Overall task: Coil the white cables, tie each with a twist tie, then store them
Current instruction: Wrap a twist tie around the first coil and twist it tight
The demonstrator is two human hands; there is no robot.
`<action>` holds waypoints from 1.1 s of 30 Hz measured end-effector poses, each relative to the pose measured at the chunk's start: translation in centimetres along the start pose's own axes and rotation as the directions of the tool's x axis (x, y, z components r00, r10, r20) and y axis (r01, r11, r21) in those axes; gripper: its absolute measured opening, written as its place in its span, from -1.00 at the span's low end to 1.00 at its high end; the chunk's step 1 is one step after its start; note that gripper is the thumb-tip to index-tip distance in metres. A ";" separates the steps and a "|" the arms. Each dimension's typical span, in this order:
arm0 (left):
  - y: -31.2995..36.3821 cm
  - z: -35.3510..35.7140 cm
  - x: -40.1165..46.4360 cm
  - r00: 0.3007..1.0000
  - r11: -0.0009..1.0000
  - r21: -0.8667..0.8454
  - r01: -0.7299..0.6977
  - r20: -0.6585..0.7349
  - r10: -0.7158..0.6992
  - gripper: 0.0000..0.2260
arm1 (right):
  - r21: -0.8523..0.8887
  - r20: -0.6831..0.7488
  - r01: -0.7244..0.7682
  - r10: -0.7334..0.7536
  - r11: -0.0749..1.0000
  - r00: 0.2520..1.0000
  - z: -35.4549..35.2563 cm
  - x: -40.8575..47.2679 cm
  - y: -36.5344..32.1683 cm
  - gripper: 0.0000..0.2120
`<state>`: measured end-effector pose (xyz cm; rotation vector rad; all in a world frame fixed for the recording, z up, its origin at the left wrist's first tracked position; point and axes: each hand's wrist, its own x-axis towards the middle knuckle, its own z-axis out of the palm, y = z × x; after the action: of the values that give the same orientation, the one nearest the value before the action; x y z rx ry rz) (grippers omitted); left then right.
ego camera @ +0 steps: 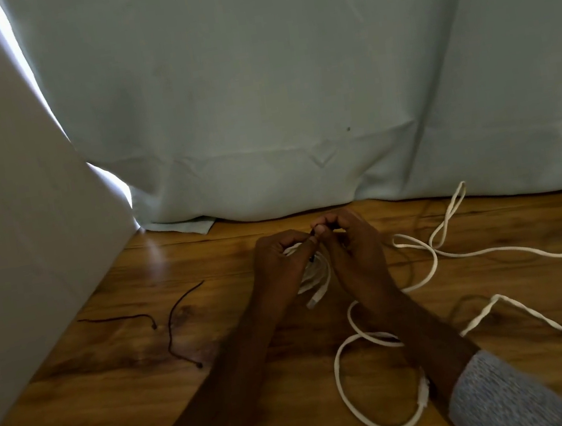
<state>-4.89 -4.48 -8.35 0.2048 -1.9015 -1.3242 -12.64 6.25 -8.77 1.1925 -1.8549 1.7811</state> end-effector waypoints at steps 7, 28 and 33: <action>0.5 0.8 -0.3 0.995 0.998 -0.022 0.058 -0.079 -0.059 -0.84 | -0.119 -0.014 0.087 -0.089 0.989 0.996 0.0 -0.1 -0.3 -0.92; 0.3 0.9 -0.8 0.998 0.998 0.050 -0.032 -0.060 0.035 -0.71 | 0.049 -0.098 -0.078 0.082 0.996 0.992 -0.6 0.6 0.3 -0.87; -0.1 1.0 -0.8 0.996 0.995 0.075 -0.069 -0.055 0.073 -0.82 | 0.152 -0.105 -0.117 0.134 0.981 0.985 -0.6 0.6 0.0 -0.90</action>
<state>-5.05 -3.41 -8.99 0.2084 -1.8934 -1.1906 -13.22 6.65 -8.26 1.0169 -1.7972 2.0394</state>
